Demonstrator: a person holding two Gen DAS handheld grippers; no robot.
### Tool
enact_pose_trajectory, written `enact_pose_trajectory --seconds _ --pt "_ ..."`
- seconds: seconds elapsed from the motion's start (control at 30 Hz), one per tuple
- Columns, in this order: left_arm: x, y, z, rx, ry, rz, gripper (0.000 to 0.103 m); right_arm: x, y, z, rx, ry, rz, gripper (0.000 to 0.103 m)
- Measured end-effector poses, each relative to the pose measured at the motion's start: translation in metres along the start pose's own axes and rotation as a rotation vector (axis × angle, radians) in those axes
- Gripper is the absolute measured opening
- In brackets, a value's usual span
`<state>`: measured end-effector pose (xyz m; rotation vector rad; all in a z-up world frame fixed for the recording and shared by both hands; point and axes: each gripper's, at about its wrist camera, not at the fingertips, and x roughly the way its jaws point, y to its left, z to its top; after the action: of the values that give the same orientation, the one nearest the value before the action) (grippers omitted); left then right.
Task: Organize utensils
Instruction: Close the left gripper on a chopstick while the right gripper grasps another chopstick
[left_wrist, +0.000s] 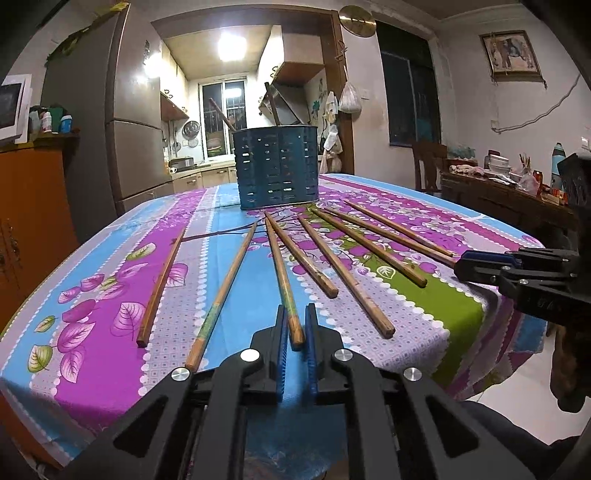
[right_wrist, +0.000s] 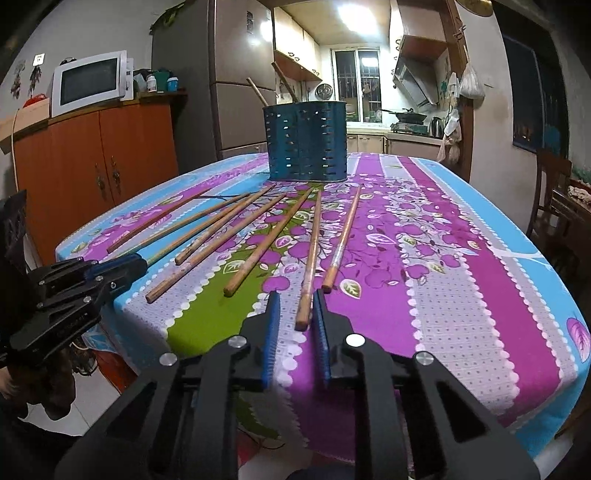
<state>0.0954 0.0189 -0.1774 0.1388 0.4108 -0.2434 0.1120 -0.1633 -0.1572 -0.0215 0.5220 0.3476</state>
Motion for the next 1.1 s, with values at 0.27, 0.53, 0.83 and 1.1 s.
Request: enact_pose_trajectory --seconds 0.27,0.53,0.83,1.1 --pt "0.002 -0.002 -0.002 -0.001 -0.018 0.017 0.011 0.002 0.002 -0.002 -0.015 -0.024 -0.011 0.014" --pt "0.002 -0.004 -0.005 -0.008 -0.034 0.034 0.011 0.002 0.002 -0.003 -0.021 -0.039 -0.014 0.013" --pt "-0.001 -0.008 -0.012 0.009 -0.080 0.064 0.011 -0.001 0.004 -0.009 -0.022 -0.067 -0.026 0.012" --pt "-0.009 -0.010 -0.006 0.000 -0.084 0.056 0.009 -0.010 0.001 -0.006 0.007 -0.098 -0.038 0.006"
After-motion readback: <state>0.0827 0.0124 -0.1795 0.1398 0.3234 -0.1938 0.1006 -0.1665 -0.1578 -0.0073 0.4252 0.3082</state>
